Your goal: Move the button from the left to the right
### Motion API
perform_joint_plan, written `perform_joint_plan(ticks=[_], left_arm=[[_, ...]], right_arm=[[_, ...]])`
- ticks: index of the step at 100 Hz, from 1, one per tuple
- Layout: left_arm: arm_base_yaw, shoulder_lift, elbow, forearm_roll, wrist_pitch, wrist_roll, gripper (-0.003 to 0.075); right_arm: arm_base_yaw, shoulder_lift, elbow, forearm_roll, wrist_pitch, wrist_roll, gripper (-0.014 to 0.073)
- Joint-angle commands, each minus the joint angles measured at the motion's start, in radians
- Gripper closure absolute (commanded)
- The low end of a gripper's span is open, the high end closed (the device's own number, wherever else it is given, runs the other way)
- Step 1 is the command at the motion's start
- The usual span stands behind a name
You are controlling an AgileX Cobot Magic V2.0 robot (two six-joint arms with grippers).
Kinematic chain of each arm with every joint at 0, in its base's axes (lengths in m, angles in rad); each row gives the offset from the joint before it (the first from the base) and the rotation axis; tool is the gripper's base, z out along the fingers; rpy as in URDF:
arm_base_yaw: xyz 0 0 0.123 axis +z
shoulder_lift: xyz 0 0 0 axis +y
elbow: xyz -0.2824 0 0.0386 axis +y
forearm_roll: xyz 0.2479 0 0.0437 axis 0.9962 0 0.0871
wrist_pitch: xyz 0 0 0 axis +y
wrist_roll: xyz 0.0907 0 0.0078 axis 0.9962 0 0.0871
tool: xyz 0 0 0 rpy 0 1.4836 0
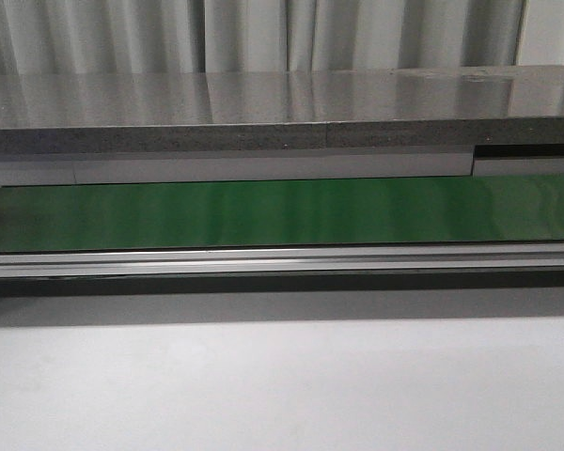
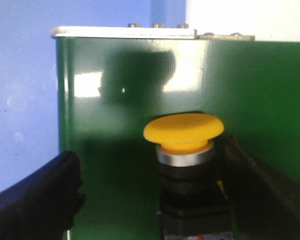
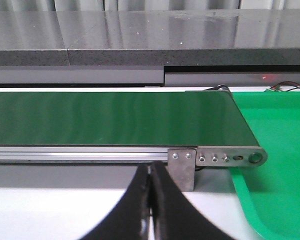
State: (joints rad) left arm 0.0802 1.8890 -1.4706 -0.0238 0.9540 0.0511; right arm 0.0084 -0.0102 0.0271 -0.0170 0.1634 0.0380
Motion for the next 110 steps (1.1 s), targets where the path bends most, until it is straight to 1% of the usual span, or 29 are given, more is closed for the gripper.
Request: perform_joint_plan(ticks=[1, 26, 40, 48, 71, 86, 110], left_arm=[[-0.006, -0.071, -0.022, -0.017, -0.012, 0.001, 0.0149], [-0.006, -0.163, -0.020, -0.101, -0.008, 0.073, 0.0149], [-0.006, -0.229, -0.006, -0.101, -0.017, 0.075, 0.0149], [-0.006, -0.277, 0.025, -0.101, -0.053, 0.075, 0.0149], [-0.006, -0.485, 0.203, -0.107, -0.241, 0.075, 0.0150], [-0.006, -0.665, 0.370, -0.110, -0.403, 0.075, 0.0153], [-0.006, -0.963, 0.648, -0.157, -0.651, 0.075, 0.0153]], right_arm=[[0.000, -0.022, -0.015, 0.002, -0.083, -0.004, 0.0662], [0.000, -0.022, -0.015, 0.002, -0.083, -0.004, 0.0662], [0.000, -0.022, -0.015, 0.002, -0.083, -0.004, 0.0662], [0.000, -0.022, -0.015, 0.002, -0.083, -0.004, 0.0662], [0.000, -0.022, -0.015, 0.002, -0.083, -0.004, 0.0662], [0.000, -0.022, -0.015, 0.002, -0.083, -0.004, 0.0662], [0.000, -0.022, -0.015, 0.002, -0.083, -0.004, 0.0662]])
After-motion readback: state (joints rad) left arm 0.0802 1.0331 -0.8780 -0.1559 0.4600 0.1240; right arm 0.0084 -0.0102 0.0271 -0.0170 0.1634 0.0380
